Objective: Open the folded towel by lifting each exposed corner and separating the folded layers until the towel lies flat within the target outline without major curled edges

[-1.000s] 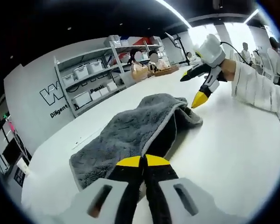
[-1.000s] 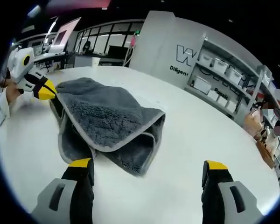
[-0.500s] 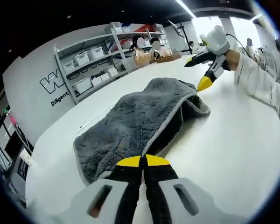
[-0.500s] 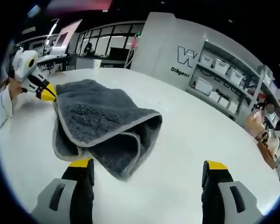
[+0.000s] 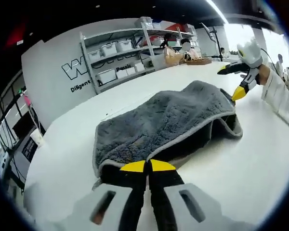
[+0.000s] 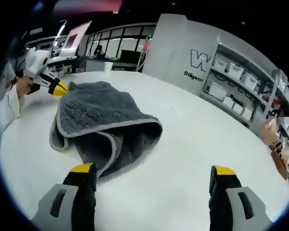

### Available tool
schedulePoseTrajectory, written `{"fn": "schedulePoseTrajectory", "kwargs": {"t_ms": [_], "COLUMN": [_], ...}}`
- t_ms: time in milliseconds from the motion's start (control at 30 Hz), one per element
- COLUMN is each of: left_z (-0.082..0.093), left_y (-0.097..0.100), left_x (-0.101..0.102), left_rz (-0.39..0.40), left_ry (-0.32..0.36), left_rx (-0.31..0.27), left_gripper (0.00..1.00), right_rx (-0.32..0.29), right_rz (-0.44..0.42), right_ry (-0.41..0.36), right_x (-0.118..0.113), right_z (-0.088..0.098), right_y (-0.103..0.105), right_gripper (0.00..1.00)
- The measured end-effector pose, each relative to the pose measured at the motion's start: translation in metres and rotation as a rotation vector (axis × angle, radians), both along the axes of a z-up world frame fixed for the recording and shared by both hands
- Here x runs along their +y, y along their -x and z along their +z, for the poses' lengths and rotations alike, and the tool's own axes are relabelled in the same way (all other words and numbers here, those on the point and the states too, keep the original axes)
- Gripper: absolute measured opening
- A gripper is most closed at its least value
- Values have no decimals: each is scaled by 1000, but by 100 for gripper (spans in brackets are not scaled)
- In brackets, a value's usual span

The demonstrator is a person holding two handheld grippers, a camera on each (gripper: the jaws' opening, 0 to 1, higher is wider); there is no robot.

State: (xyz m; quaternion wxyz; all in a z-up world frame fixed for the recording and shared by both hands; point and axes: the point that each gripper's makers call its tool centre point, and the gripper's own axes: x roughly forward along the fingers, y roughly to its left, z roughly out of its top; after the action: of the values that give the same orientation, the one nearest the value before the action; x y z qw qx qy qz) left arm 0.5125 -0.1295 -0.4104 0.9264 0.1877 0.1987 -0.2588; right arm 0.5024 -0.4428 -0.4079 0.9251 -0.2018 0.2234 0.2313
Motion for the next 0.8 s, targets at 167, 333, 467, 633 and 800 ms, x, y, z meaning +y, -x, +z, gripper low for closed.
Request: {"fn": "schedulePoseTrajectory", "kwargs": {"t_ms": [167,333,467,633,800], "left_z": [2,2,5,14,21], "left_y": [-7,-10,-12,-15,-15], "left_x": [19,34,40,54,49], "left_rz": [82,128,152,214,200], "left_ry": [0,2,6,-38,41], "left_rx": [-15,-19,-30,-87,-95], "left_gripper": [1,1,1,1,1], "right_rx": [15,35,47,54,62], "right_rz": [48,112,143,153,160], "right_ry": [-40,-66,-70,-66,-72], "right_x": [11,24,30,31,33], "right_z": [-1,-2,-3,-5,-7], "right_y": [4,9,12,14,14], "right_gripper": [98,98,97,97,97]}}
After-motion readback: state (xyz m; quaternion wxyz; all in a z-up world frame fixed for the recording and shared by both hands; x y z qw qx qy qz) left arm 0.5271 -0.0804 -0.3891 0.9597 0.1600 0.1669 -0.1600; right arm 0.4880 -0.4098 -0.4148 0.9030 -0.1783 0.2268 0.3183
